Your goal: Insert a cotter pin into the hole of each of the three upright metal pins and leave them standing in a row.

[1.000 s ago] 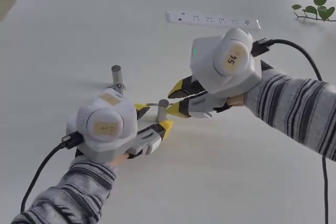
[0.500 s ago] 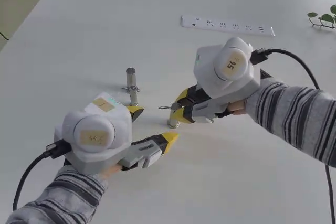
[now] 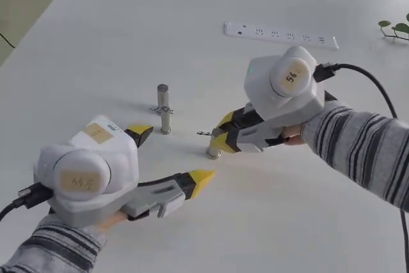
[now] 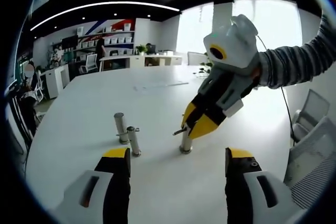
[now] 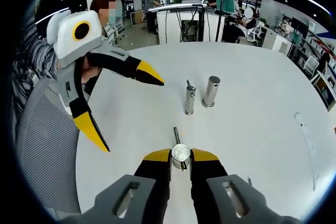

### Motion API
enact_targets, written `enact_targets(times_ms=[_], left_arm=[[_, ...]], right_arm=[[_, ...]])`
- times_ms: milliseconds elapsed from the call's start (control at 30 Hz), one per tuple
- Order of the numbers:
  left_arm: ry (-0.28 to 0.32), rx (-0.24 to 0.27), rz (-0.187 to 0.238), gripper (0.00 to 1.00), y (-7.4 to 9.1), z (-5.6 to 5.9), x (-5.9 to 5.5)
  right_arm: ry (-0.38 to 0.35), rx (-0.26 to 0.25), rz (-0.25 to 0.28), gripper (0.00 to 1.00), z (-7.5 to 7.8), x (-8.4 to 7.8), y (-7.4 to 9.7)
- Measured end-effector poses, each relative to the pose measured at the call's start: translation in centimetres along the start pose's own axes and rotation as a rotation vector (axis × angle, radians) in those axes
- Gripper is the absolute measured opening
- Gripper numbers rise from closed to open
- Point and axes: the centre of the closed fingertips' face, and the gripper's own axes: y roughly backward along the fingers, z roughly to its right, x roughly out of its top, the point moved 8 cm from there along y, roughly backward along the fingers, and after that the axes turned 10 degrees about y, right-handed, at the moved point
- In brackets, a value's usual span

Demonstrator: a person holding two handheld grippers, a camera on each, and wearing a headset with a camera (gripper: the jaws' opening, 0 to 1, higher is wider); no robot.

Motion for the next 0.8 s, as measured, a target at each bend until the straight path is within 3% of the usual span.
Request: enact_targets(times_ms=[400, 600, 800], left_arm=[[0.006, 0.012, 0.034, 0.87, 1.1, -1.1, 0.6], [0.026, 0.023, 0.059, 0.88, 1.5, -1.7, 0.9], [0.026, 0.035, 0.050, 0.90, 1.6, -1.9, 0.8]], right_arm=[[-0.002, -0.025, -0.012, 0.08, 2.0, 0.5, -0.2], [0.003, -0.024, -0.021, 0.08, 2.2, 0.8, -0.4], [0.012, -0.025, -0.034, 0.08, 2.4, 0.8, -0.7]])
